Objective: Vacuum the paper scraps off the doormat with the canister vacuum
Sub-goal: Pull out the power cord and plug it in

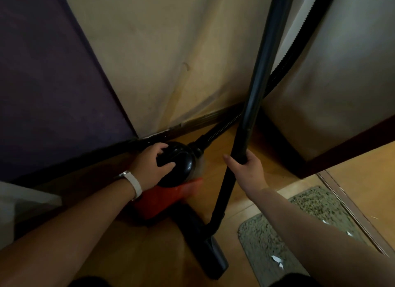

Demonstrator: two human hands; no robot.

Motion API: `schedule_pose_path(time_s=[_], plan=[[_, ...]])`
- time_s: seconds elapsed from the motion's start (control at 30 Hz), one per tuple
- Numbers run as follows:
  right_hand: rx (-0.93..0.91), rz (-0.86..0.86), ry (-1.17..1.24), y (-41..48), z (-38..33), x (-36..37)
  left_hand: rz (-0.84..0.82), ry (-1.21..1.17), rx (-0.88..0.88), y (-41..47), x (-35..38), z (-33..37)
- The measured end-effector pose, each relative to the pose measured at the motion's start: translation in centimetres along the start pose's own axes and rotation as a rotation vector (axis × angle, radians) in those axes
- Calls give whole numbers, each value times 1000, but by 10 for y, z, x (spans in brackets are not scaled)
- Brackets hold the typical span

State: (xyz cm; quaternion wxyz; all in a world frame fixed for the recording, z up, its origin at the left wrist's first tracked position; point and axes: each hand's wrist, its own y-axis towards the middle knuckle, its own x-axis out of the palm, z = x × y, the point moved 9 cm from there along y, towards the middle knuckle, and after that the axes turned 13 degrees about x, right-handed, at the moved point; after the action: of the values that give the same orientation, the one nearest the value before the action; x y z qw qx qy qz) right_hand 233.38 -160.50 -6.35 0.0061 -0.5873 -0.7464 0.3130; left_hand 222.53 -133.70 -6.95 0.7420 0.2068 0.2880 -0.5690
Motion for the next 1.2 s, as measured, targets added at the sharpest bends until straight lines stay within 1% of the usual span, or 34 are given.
schedule_pose_path(time_s=[0.13,0.23,0.3,0.43,0.57,0.7,0.8,0.97,1.07,1.13,1.2], plan=[[-14,-10,3,-13,-8,5,43,22,2,-35,-30,-32],[-40,17,-4,-20,-14,9,76,18,-39,-64,-49,-61],[-49,11,-20,-24,-15,15,88,10,-101,-84,-55,-82],[-66,-21,-38,-29,-13,27,18,-36,-270,-116,-41,-127],[-64,-37,-14,-32,-10,31,-25,-109,-346,-134,-16,-153],[-83,-7,-32,-43,-13,31,-38,-125,-345,-142,4,-166],[-118,37,-79,-57,-19,31,-39,-122,-311,-146,10,-172],[-167,77,-104,-71,-27,37,-146,1,-212,-146,12,-167],[-175,81,-113,-77,-32,47,-175,76,-172,-142,8,-163],[-178,100,-110,-84,-36,52,-151,74,-180,-139,5,-164],[-232,149,-131,-95,-43,55,-64,35,-226,-135,-1,-166]])
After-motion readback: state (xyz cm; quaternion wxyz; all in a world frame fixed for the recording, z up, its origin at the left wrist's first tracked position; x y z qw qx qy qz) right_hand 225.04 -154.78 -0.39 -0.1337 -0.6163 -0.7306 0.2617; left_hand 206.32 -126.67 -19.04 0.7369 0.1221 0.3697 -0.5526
